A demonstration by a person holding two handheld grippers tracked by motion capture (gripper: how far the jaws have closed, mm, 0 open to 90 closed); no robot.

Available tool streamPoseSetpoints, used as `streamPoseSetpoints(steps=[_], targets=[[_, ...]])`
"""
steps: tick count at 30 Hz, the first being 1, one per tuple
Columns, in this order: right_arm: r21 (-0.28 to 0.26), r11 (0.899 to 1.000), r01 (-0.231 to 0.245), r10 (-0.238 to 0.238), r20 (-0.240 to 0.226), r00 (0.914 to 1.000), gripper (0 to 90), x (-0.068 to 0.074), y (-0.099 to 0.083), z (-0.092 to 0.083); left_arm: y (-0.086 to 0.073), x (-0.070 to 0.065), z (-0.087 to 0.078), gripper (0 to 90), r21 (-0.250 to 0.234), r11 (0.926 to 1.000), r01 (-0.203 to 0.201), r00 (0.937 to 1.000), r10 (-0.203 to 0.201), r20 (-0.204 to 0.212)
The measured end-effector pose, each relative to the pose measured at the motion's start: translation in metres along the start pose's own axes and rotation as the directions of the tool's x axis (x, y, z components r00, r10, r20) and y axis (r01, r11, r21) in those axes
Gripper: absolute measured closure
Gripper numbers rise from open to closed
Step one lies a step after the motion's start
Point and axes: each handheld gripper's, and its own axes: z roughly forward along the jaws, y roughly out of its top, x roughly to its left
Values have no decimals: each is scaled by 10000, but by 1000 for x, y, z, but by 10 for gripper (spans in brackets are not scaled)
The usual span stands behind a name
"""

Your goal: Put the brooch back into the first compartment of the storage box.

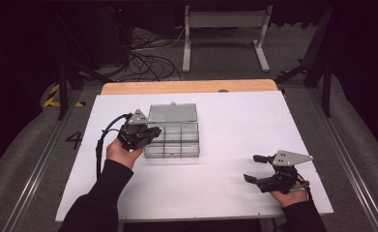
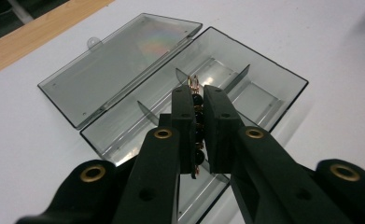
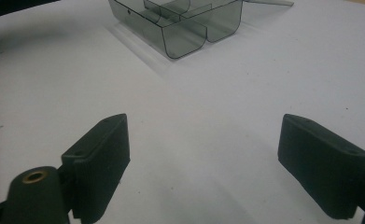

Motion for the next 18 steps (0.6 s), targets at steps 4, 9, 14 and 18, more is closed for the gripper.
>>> streamPoseSetpoints(steps=[4, 9, 14, 18], targets=[[3, 10000, -12, 12, -11, 10000, 167, 0, 0, 0, -1, 5, 3, 838, 85, 9998, 173, 9998, -172, -98], [14, 10000, -1, 1, -26, 10000, 167, 0, 0, 0, 0, 9, 11, 837, 266, 9992, 304, 9994, -299, -169], [6, 10000, -10, 10, -30, 10000, 167, 0, 0, 0, -1, 14, 19, 837, 486, 9978, 446, 9988, -435, -240], [21, 10000, -5, 5, -48, 10000, 166, 0, 0, 1, -3, 20, 25, 837, 657, 9956, 670, 9973, -650, -331]])
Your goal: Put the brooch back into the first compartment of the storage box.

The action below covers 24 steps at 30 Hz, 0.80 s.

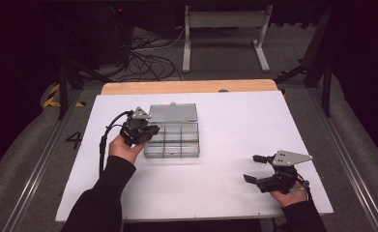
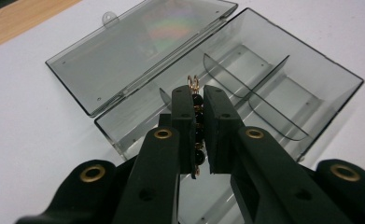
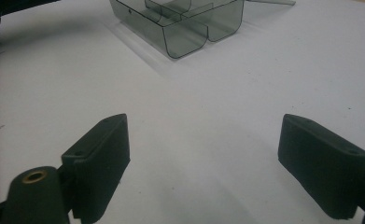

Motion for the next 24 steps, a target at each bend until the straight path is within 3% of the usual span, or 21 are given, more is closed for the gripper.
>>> streamPoseSetpoints(steps=[7, 24], targets=[[-2, 10000, -27, 27, -7, 10000, 166, 0, 0, 0, -2, 9, 9, 837, 251, 9986, 458, 9989, -460, 49], [-7, 10000, -39, 39, -48, 10000, 166, 0, 0, 0, -5, 19, 27, 835, 1033, 9910, 851, 9963, -857, 11]])
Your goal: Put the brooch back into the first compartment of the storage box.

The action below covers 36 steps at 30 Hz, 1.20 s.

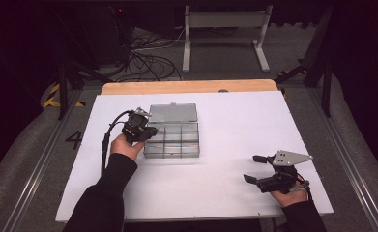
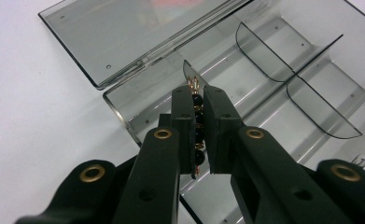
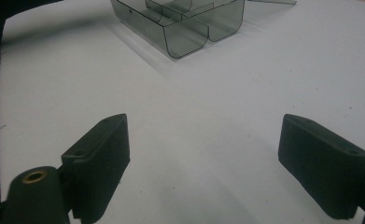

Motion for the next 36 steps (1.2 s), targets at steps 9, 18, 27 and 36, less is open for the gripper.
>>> streamPoseSetpoints(steps=[9, 18, 27, 36], targets=[[17, 10000, 12, -12, -18, 10000, 166, 0, 0, 0, 0, 2, 4, 834, 269, 9996, 71, 10000, -71, 14], [-14, 10000, 18, -18, -51, 10000, 166, 0, 0, 0, 0, 2, 6, 823, 335, 9994, 122, 9999, -123, 4], [-2, 10000, -16, 16, -98, 10000, 166, 0, 0, 0, 0, 1, 1, 774, 113, 9999, 115, 9999, -115, 28], [-1, 10000, -15, 15, -111, 9999, 165, 0, 0, 0, 1, -11, -19, 708, -574, 9982, -167, 9996, 179, 211]])
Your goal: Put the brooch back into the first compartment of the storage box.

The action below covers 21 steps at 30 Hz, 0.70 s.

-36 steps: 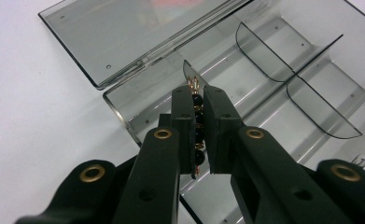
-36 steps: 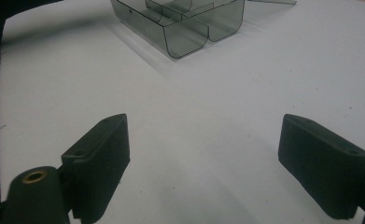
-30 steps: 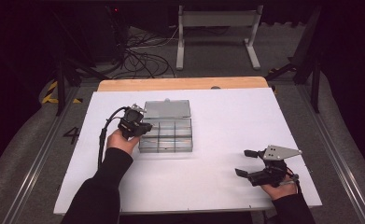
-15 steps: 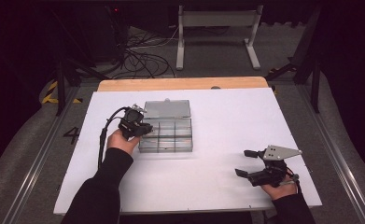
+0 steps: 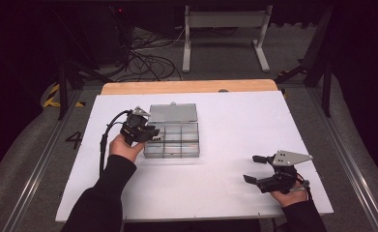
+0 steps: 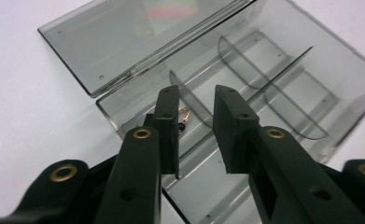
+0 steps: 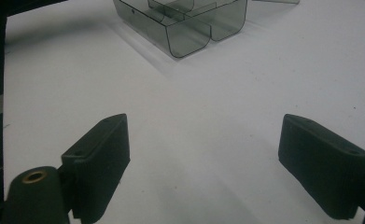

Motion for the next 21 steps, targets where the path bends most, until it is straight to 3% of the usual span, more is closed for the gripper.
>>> streamPoseSetpoints(steps=[12, 21], targets=[[44, 10000, 50, -50, -8, 10000, 165, 1, 1, 1, 1, -21, -27, 684, -636, 9974, -348, 9983, 376, 438], [36, 10000, 48, -48, -15, 10000, 165, 1, 1, 1, -2, -32, -38, 675, -746, 9951, -650, 9973, 673, 287]])
